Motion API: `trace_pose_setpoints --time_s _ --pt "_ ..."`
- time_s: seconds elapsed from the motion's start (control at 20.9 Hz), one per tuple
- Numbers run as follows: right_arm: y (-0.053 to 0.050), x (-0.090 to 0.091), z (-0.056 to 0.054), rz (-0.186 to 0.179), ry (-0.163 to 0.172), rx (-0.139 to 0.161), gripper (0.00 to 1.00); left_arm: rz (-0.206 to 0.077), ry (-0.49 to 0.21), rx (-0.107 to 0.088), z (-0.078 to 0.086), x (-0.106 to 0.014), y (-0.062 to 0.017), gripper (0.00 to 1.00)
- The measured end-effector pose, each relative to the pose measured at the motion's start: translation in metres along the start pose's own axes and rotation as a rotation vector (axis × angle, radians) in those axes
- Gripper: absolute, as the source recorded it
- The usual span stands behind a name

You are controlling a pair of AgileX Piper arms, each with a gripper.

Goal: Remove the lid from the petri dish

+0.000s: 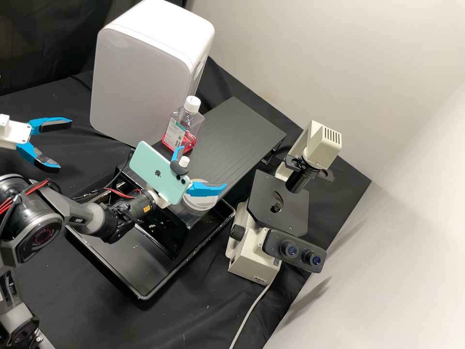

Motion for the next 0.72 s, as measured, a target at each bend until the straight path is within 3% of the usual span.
trace_pose_setpoints --time_s 0.14,0.29,0.53,0.72 --pt "0.0 0.0 0.0 0.0 0.0 0.0 1.0 -0.002 -0.004 -0.037 0.0 0.0 -0.0002 1.0" --pt "0.0 0.0 0.0 0.0 0.0 0.0 1.0 -0.009 -0.014 -0.049 0.001 0.0 -0.0009 1.0" --pt "-0.001 -0.009 0.008 0.001 -0.008 0.005 1.0 -0.012 -0.019 -0.048 0.001 0.0 -0.0011 1.0" --pt "0.0 -0.026 0.019 -0.003 -0.028 0.03 1.0 -0.017 -0.018 -0.051 0.001 0.0 -0.0023 1.0"
